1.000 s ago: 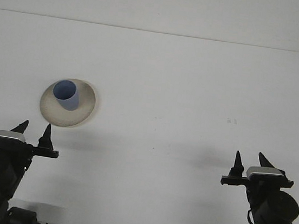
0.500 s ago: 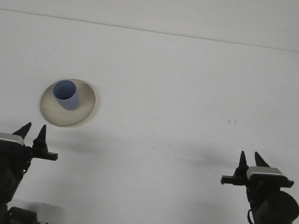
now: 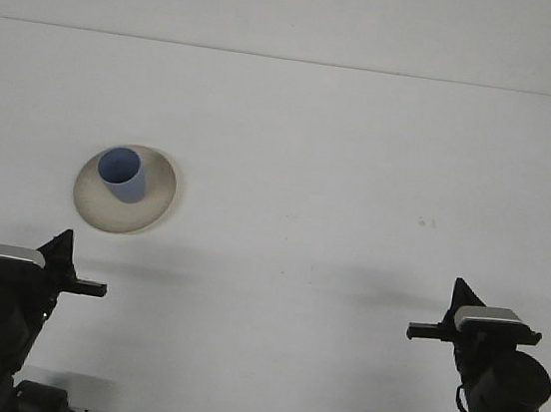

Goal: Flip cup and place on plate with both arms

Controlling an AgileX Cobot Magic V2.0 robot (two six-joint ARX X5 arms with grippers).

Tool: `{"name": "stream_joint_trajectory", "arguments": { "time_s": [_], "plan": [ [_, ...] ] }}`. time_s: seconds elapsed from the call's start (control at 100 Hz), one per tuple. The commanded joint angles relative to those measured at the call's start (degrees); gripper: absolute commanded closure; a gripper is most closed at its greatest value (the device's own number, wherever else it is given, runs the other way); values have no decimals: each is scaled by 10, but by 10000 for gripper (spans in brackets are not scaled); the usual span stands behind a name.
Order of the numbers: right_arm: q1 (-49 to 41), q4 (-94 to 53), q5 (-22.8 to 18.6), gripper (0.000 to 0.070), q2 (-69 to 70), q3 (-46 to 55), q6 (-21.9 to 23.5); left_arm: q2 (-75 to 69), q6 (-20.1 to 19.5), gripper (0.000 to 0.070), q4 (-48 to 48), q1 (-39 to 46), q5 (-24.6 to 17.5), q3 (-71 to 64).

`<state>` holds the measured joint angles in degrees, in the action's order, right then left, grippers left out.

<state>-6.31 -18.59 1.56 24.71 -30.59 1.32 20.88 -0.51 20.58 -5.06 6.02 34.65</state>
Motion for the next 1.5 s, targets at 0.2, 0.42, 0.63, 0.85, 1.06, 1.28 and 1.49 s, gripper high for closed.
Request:
{"name": "stream_joint_trajectory", "arguments": {
  "time_s": [0.2,0.42,0.63,0.85,1.06,1.28,1.49],
  "plan": [
    [-1,6,0,700,0,-3,3,0,-1,690,-6,-1,-1,8],
    [-1,6,0,700,0,-3,3,0,-1,690,-6,-1,-1,8],
    [-1,6,0,700,0,-3,3,0,-1,690,-6,-1,-1,8],
    [-1,6,0,700,0,-3,3,0,-23,690,-42,0,31,8],
    [-1,6,0,700,0,-3,3,-7,-23,689,-74,0,31,-3],
    [-1,6,0,700,0,-3,3,-54,-20,690,-194,0,30,-96],
    [-1,6,0,700,0,-3,3,-121,-14,689,-292,0,30,-211]
  ]
}}
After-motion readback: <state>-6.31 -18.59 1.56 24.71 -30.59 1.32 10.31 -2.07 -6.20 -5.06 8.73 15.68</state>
